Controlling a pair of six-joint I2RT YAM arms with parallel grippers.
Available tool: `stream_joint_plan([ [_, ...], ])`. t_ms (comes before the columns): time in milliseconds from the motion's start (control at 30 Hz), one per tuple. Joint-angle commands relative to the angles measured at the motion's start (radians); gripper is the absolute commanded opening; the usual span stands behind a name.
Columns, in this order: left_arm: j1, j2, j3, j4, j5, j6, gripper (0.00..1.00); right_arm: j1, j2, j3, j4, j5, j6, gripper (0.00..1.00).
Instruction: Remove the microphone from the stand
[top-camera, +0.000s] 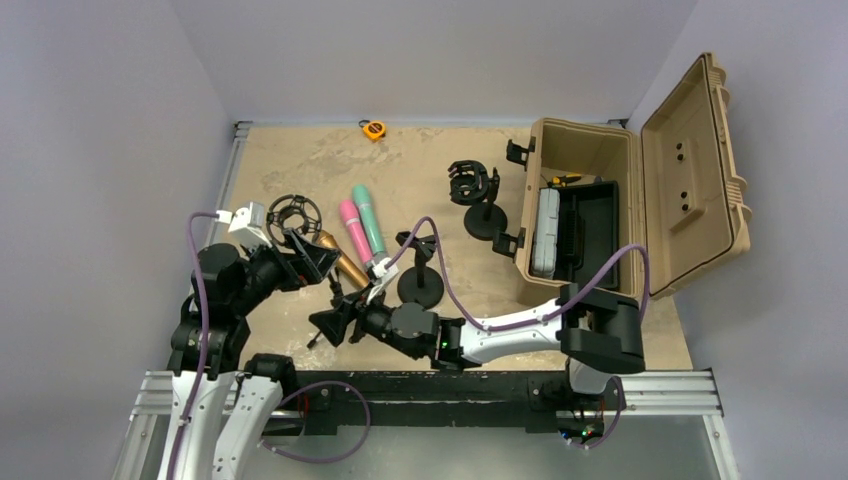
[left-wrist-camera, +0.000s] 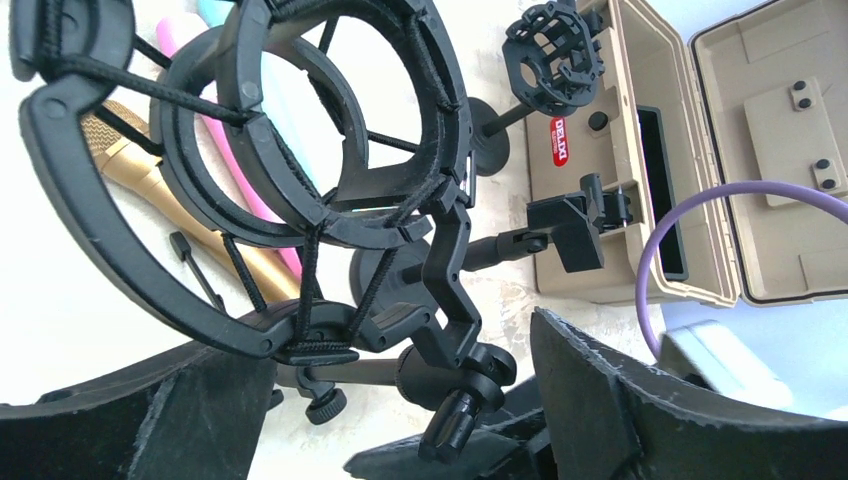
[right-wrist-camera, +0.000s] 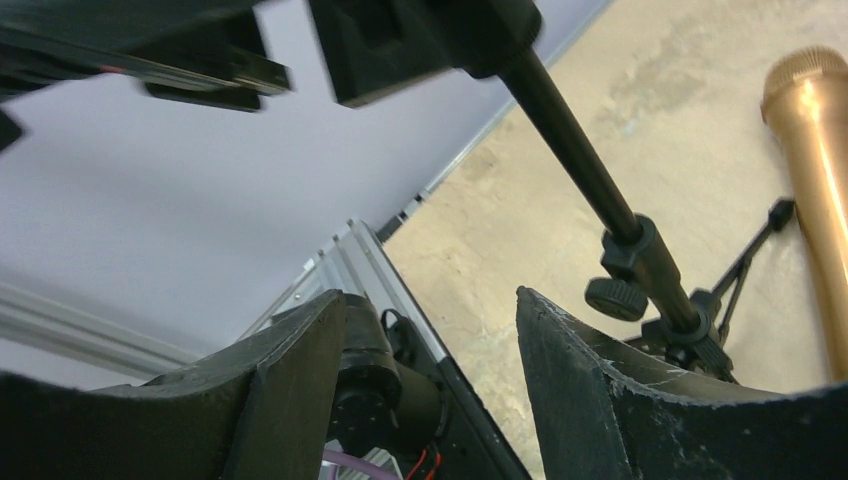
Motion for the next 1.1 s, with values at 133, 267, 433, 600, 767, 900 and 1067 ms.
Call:
stream_joint_plan([
  [133, -0.025, -0.016, 0.029, 0.002, -0.015, 0.062, 0.85, 0.000, 0.137, 0.180, -0.355, 0.258, 0.237, 0.59],
  [267, -0.038, -0.025, 0.026, -0.009, -0.041, 0.076, 0.84, -0.001, 0.117, 0.164, -0.344, 0.290, 0.256, 0.59],
  [433, -0.047, -0.031, 0.021, -0.012, -0.056, 0.080, 0.84, -0.002, 0.109, 0.150, -0.288, 0.269, 0.241, 0.58],
  [600, -0.053, -0.035, 0.024, -0.030, -0.078, 0.089, 0.87, -0.007, 0.121, 0.187, -0.309, 0.332, 0.258, 0.58],
  [767, -0.056, -0.034, 0.040, -0.050, -0.109, 0.105, 0.89, -0.014, 0.121, 0.192, -0.341, 0.371, 0.277, 0.57],
  [900, -0.056, -0.028, 0.047, -0.047, -0.095, 0.100, 0.89, -0.016, 0.113, 0.188, -0.303, 0.394, 0.240, 0.56],
  [1067, -0.056, -0.022, 0.047, -0.043, -0.082, 0.081, 0.89, -0.014, 0.161, 0.240, -0.319, 0.413, 0.188, 0.44],
])
